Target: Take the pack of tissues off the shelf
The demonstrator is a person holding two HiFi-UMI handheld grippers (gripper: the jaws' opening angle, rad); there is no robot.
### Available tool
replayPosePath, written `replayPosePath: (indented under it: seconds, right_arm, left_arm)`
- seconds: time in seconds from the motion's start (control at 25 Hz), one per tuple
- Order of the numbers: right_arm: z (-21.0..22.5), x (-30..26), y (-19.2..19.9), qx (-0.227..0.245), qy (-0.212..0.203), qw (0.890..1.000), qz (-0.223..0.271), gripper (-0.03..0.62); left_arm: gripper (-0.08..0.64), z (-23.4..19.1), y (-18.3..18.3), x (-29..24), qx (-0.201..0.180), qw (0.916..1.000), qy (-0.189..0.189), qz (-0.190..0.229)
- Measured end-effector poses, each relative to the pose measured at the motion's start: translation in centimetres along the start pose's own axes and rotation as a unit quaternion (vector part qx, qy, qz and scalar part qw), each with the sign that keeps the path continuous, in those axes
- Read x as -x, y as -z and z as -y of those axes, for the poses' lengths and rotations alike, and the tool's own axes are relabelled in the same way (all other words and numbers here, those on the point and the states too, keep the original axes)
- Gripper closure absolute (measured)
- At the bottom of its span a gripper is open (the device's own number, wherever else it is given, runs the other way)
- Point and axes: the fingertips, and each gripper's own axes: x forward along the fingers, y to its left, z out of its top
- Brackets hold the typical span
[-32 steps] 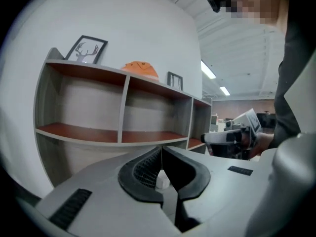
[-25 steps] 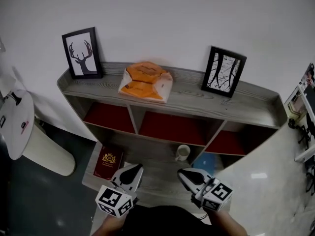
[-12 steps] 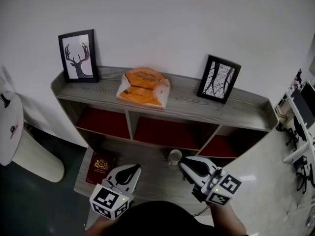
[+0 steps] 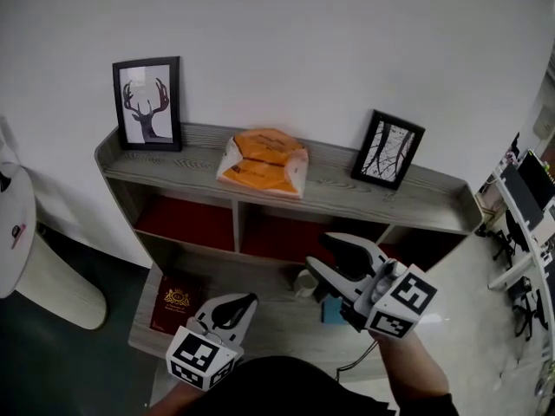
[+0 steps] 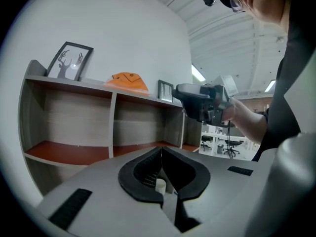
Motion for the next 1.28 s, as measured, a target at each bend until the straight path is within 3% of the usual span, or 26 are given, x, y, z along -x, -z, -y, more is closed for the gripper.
replayPosePath:
  seconds: [0.52,0.88,1.28]
  right_arm:
    - [3.0,-6.1,-4.3,0.038,0.046,0.997,-0.043,0.428]
    - [4.1,-9.4,-3.6,0.058,0.050,0.990,-0.116,0.419]
    - [6.7,-9.8,-2.8,0.095,0.095,0.977,-0.168,0.418]
  left_arm:
    - [0.545,-1.8,0.0,1.6,0.017,0.9994,0.005,0.029]
    - [0.543,-3.0,1.0,2.9,0.036,0.9987,0.002,0.036]
    - [0.545,-3.9,1.5,3.6,0.043,0.9983,0.004,0.039]
